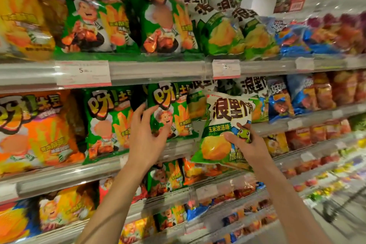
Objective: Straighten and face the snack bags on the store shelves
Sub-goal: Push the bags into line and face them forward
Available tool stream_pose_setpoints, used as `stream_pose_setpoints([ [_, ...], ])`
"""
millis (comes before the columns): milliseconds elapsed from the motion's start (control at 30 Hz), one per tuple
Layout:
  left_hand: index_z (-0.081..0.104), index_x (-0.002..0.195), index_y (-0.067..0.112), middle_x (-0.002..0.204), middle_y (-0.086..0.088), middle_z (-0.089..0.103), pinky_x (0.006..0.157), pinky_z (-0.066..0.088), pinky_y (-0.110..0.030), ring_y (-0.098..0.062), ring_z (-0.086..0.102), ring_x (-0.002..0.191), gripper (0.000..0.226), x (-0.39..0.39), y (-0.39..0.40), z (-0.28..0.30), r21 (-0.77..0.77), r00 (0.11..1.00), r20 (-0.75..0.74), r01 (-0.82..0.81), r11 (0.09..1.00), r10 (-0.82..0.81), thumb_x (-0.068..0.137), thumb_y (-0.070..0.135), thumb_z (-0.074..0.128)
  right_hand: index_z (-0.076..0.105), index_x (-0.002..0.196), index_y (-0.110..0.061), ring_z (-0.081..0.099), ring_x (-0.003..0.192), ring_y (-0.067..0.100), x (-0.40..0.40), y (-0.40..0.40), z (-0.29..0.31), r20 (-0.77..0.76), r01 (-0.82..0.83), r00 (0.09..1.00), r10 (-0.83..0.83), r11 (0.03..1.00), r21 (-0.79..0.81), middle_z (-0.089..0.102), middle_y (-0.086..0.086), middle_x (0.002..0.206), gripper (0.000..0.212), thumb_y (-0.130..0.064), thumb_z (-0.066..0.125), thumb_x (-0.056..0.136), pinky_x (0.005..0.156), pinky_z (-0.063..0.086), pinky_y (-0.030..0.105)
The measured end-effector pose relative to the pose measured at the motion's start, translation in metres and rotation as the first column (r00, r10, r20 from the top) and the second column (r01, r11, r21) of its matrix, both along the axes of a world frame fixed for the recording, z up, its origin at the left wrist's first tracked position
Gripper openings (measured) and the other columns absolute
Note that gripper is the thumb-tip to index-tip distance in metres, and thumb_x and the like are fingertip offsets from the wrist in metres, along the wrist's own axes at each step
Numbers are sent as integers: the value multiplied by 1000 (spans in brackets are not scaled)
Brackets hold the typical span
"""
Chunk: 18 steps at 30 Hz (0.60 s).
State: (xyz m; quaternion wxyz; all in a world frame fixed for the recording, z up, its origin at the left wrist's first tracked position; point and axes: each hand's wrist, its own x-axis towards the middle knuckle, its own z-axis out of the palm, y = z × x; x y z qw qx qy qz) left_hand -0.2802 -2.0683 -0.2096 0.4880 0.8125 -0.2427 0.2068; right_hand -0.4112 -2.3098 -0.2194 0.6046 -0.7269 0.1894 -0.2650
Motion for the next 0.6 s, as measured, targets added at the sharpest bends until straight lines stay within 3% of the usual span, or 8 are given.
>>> stream_pose_setpoints([
  [67,42,151,27,165,-2,20,119,19,-34,-17,17,153,65,6,-12,2,6,1000,-21,-23,1000,23,93,43,70,56,117,-36,62,99,7,15,-15,11,-6,17,1000,-17,999,-39,66,-19,102,44,-42,80,81,79,44,22],
  [133,34,155,27,167,0,14,119,21,-36,-19,15,154,76,11,-24,2,0,998,-55,-34,999,34,91,47,70,46,126,-40,55,103,10,30,-31,21,-11,12,1000,-13,995,-96,59,-18,108,53,-47,77,83,86,39,26],
  [267,27,157,28,168,-3,14,123,25,-44,-23,17,155,88,20,-45,-4,-4,992,-83,-92,996,92,87,53,73,40,146,-30,50,116,13,62,-57,35,-1,-55,998,56,987,-152,53,-9,128,70,-48,73,87,92,36,28],
  [400,25,158,27,168,0,14,124,26,-48,-21,16,155,91,22,-55,-8,0,986,-78,-149,989,149,86,55,73,40,139,-32,48,116,12,89,-71,44,-19,-117,993,116,961,-250,52,-11,126,63,-49,72,88,95,37,29],
  [467,25,158,26,168,0,16,124,25,-44,-19,16,155,91,20,-58,-9,2,984,-65,-169,986,168,86,53,74,40,132,-35,54,121,15,101,-75,42,-38,-182,983,178,948,-263,57,-8,130,58,-50,73,87,103,42,34],
  [533,25,158,25,167,-1,20,124,24,-42,-19,17,155,91,20,-61,-10,17,981,-49,-185,983,186,86,52,74,40,138,-28,54,125,16,107,-81,33,-51,-223,975,218,945,-238,58,-6,134,67,-52,74,85,108,42,36],
  [600,26,158,25,167,-1,22,124,26,-44,-20,18,155,90,19,-63,-10,27,979,-47,-198,980,199,86,53,73,39,143,-24,54,123,14,106,-87,25,-69,-272,962,263,936,-224,58,-9,130,71,-50,73,86,100,41,30],
])
